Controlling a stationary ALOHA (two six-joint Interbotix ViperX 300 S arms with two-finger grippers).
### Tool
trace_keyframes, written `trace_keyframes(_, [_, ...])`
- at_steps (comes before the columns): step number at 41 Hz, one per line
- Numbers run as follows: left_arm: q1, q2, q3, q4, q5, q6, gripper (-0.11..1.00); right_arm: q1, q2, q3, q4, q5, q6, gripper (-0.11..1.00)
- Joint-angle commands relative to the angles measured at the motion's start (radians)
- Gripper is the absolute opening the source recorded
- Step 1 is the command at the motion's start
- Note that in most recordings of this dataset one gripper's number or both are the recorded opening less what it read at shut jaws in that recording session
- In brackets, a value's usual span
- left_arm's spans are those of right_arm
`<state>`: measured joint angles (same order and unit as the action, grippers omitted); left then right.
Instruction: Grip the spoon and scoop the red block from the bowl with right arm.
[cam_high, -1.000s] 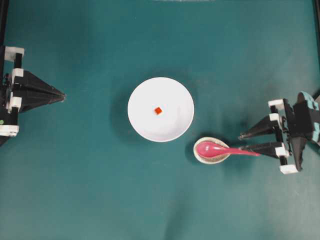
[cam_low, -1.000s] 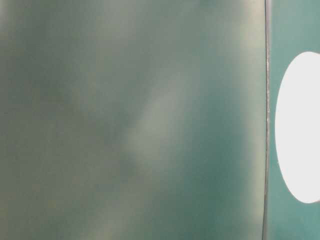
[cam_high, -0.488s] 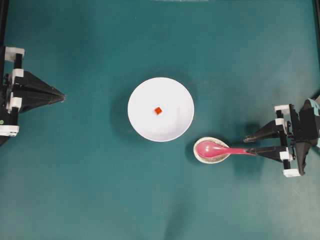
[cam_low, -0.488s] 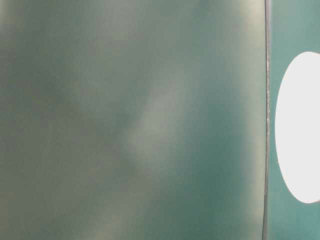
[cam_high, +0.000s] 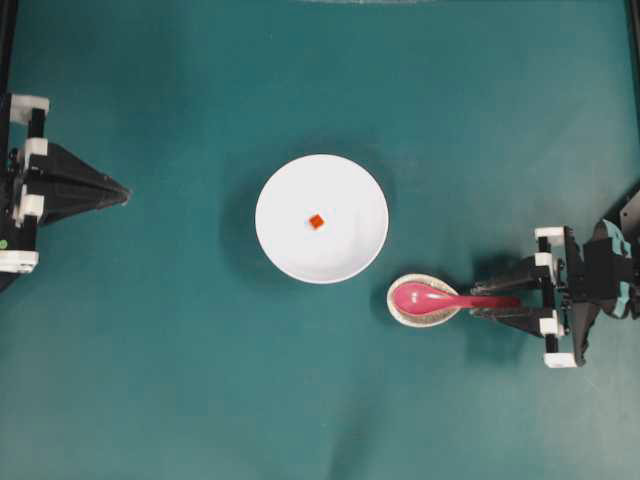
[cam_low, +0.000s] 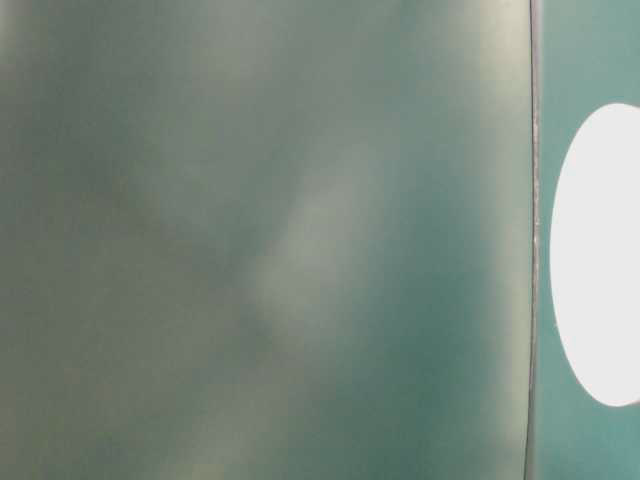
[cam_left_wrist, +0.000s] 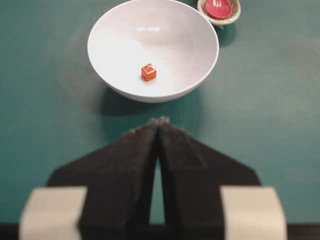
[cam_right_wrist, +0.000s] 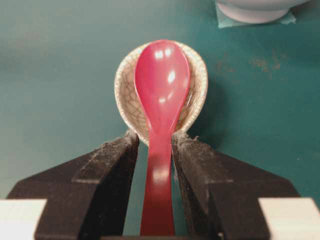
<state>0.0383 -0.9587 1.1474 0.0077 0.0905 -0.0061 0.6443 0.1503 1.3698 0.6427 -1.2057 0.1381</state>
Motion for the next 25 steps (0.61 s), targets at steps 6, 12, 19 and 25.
trace_keyframes(6, [0.002,0.008,-0.018,0.002,-0.005,-0.002,0.00,0.008,0.017,0.005,0.011,-0.014,0.008,0.42])
trace_keyframes(12, [0.002,0.008,-0.015,0.002,-0.005,-0.002,0.00,0.008,0.017,0.020,0.011,-0.012,0.006,0.42])
trace_keyframes(19, [0.002,0.008,-0.011,0.002,-0.005,-0.002,0.00,0.015,0.017,0.032,0.011,-0.012,-0.005,0.42])
trace_keyframes(25, [0.002,0.008,-0.008,0.002,-0.005,-0.002,0.00,0.037,0.017,0.037,0.009,-0.014,-0.012,0.42])
